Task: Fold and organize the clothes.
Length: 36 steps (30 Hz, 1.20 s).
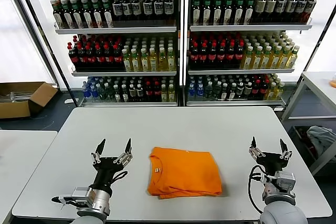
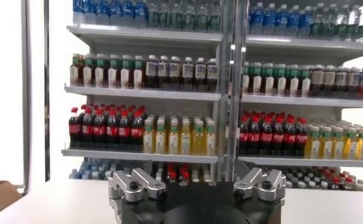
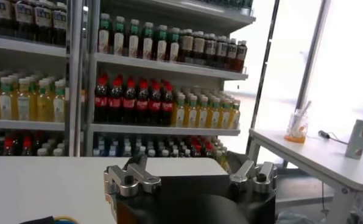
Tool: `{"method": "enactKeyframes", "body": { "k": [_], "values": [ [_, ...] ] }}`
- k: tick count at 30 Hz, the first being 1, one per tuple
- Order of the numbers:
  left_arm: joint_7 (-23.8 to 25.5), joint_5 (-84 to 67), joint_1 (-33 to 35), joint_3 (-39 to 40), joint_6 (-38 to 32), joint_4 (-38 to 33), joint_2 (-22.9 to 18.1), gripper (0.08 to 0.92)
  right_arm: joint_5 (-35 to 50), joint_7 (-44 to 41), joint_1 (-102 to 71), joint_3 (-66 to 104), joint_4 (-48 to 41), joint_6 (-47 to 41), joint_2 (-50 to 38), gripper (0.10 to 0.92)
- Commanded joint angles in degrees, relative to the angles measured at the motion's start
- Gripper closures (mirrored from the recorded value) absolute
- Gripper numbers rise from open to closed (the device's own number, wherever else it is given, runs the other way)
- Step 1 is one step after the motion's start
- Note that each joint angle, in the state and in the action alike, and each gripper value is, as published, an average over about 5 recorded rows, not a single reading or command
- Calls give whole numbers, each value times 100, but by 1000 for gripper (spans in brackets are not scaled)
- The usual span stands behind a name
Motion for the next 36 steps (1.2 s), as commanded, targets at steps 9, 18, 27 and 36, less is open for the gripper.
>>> {"method": "enactKeyframes", "body": {
  "k": [9, 18, 27, 36],
  "values": [
    [68, -227, 1, -51, 138, -16, -48, 177, -109, 52, 95, -15, -17, -223, 85, 203],
    [178, -70, -16, -86, 115, -35, -48, 177, -118, 48, 140, -64, -67, -216, 101, 203],
    [178, 37, -41, 4, 157, 46, 121, 177, -214, -135, -61, 28, 40, -184, 205, 203],
    [48, -278, -157, 82, 337, 165, 566, 177, -667, -773, -405, 103, -32, -46, 611, 203]
  ]
}}
